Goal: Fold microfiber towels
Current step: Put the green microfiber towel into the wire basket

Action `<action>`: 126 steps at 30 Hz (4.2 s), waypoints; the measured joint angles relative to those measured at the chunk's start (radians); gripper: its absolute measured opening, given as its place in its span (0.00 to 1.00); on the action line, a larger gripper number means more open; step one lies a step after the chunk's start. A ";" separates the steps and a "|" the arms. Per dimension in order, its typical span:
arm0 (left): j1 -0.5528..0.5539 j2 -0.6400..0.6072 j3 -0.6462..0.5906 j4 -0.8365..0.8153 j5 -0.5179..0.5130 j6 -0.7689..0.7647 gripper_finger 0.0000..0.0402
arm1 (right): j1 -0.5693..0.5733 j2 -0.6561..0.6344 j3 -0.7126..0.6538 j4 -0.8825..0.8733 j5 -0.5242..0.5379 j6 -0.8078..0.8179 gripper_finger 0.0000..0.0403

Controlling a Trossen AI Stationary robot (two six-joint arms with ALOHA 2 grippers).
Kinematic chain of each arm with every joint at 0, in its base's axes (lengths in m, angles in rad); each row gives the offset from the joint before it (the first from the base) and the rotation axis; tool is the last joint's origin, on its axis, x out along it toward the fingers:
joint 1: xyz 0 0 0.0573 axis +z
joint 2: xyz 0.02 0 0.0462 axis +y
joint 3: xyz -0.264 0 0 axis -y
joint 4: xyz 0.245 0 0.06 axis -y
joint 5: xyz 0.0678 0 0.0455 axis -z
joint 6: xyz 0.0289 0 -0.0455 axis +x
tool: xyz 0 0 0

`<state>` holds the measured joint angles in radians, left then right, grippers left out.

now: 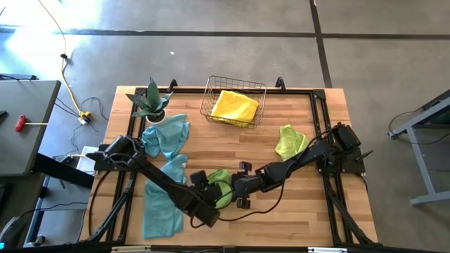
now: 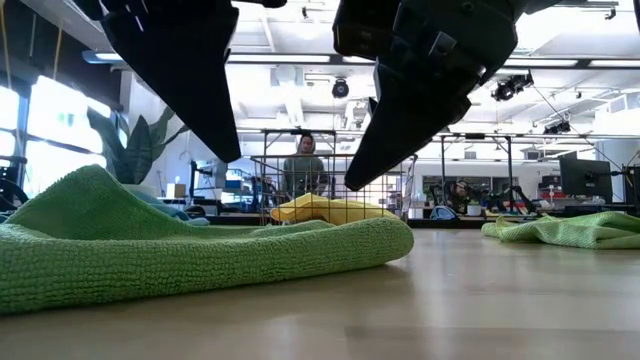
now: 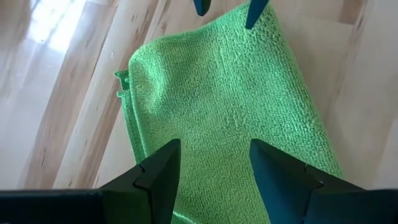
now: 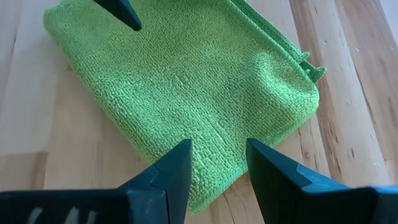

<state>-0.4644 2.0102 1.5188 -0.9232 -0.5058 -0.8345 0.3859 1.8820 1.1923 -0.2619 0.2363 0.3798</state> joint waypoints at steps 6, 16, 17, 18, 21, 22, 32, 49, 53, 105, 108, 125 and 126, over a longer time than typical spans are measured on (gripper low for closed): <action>0.000 0.000 0.000 0.005 -0.004 -0.024 0.46 | 0.003 0.000 0.000 0.000 0.000 0.031 0.36; -0.008 0.000 0.000 0.010 -0.017 -0.024 0.38 | 0.031 0.000 0.000 0.000 0.000 0.018 0.36; -0.013 0.000 0.000 0.015 -0.027 -0.015 0.35 | 0.031 0.000 0.000 0.000 -0.001 0.007 0.36; -0.019 0.000 0.000 0.025 -0.036 -0.004 0.33 | 0.031 0.000 0.000 0.001 -0.002 0.000 0.36; -0.043 0.000 0.000 0.078 -0.039 0.050 0.29 | 0.032 0.000 0.000 0.004 -0.006 -0.065 0.36; -0.052 0.000 0.000 0.098 -0.032 0.069 0.28 | 0.034 0.000 0.000 0.004 -0.011 -0.103 0.36; -0.157 0.000 0.000 0.178 0.062 0.037 0.33 | 0.090 0.002 0.000 0.003 -0.056 -0.434 0.36; -0.214 0.112 -0.002 0.193 0.097 0.107 0.56 | 0.121 0.053 0.000 0.025 0.043 -0.627 0.39; -0.201 0.119 -0.001 0.195 0.026 0.095 0.57 | 0.111 0.055 0.000 0.028 0.087 -0.652 0.39; -0.131 0.156 0.001 0.158 0.138 -0.105 0.39 | 0.016 0.124 -0.166 0.344 -0.066 -0.605 0.32; -0.131 0.156 0.001 0.136 0.144 -0.123 0.28 | 0.017 0.125 -0.166 0.328 -0.076 -0.598 0.22; -0.119 0.156 0.240 -0.257 0.105 0.053 0.01 | 0.065 0.074 0.001 -0.022 0.003 -0.541 0.00; -0.115 0.156 0.272 -0.302 0.084 0.077 0.01 | 0.061 0.071 0.030 -0.071 0.017 -0.541 0.00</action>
<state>-0.5796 2.1658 1.7905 -1.2253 -0.4217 -0.7570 0.4472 1.9535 1.2227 -0.3333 0.2530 -0.1616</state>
